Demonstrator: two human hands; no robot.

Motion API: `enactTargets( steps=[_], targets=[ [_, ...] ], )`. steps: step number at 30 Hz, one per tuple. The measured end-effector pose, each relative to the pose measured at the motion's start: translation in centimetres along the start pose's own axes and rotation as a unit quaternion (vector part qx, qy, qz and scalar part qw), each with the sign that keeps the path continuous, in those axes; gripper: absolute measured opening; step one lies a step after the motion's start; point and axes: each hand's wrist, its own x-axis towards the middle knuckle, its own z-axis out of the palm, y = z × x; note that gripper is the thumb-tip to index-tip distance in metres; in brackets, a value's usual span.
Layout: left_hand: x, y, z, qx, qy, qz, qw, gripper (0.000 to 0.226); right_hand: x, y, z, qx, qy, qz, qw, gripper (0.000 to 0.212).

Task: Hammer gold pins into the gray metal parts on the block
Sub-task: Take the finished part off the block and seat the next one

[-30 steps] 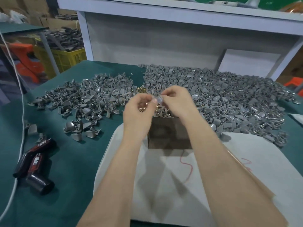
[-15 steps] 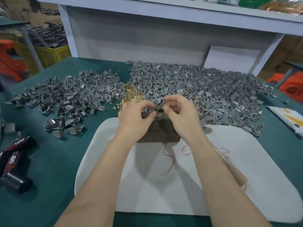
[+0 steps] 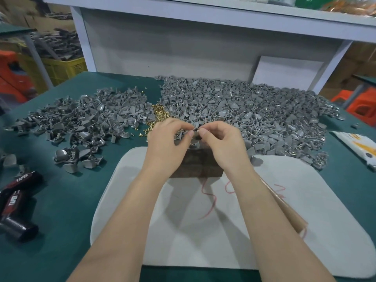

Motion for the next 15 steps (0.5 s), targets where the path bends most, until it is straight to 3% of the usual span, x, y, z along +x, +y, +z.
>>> enactTargets(
  steps=[4, 8, 15],
  targets=[
    [0.1, -0.8, -0.1, 0.040, -0.050, -0.052, 0.997, 0.012, -0.1, 0.5, 0.3, -0.188, -0.016, -0.062, 0.980, 0.010],
    [0.0, -1.0, 0.3, 0.109, -0.084, -0.059, 0.989, 0.008, -0.2, 0.6, 0.6, -0.286, -0.048, -0.105, 0.951, 0.008],
    [0.0, -1.3, 0.6, 0.125, -0.084, -0.051, 0.987, 0.010, 0.2, -0.6, 1.2, -0.442, -0.080, -0.135, 0.883, 0.013]
  ],
)
